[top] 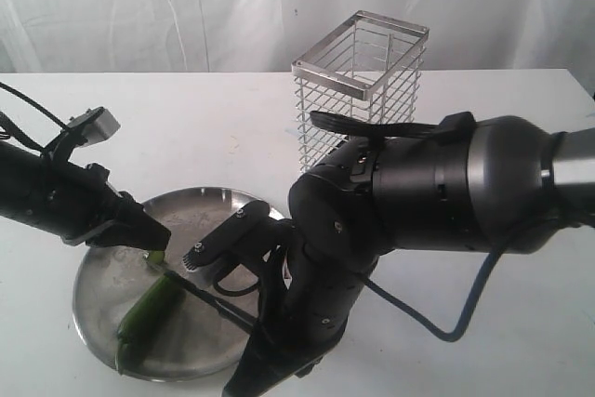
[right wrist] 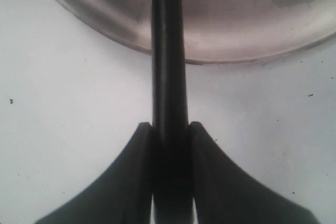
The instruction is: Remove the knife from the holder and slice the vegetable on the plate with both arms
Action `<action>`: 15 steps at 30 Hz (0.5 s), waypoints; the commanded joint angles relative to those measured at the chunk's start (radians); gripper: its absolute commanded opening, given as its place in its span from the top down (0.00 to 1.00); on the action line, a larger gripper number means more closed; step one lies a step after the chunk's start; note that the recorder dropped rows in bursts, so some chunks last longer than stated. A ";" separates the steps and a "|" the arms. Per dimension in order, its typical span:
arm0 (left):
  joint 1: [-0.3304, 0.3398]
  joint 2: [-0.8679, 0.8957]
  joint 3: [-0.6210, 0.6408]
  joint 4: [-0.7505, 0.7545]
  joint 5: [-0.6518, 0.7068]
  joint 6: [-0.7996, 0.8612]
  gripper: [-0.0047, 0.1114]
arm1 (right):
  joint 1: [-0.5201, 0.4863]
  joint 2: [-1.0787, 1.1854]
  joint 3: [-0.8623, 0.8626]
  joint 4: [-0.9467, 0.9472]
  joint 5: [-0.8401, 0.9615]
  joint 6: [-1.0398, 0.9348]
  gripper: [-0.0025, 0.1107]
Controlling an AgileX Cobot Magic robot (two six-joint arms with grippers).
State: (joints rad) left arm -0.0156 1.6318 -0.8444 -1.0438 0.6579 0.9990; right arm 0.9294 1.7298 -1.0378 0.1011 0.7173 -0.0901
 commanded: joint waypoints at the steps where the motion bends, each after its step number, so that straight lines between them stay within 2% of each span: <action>1: 0.003 -0.001 0.006 -0.029 0.031 0.012 0.96 | 0.001 -0.002 0.004 -0.002 -0.001 -0.012 0.98; 12: 0.001 -0.001 0.006 -0.032 0.041 0.026 0.96 | 0.001 -0.002 0.004 -0.002 -0.001 -0.012 0.98; 15: -0.020 -0.001 0.006 -0.020 0.038 0.025 0.96 | 0.001 -0.002 0.004 -0.002 -0.001 -0.012 0.98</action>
State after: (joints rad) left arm -0.0193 1.6318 -0.8444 -1.0546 0.6802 1.0130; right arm 0.9294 1.7298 -1.0378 0.1011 0.7173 -0.0919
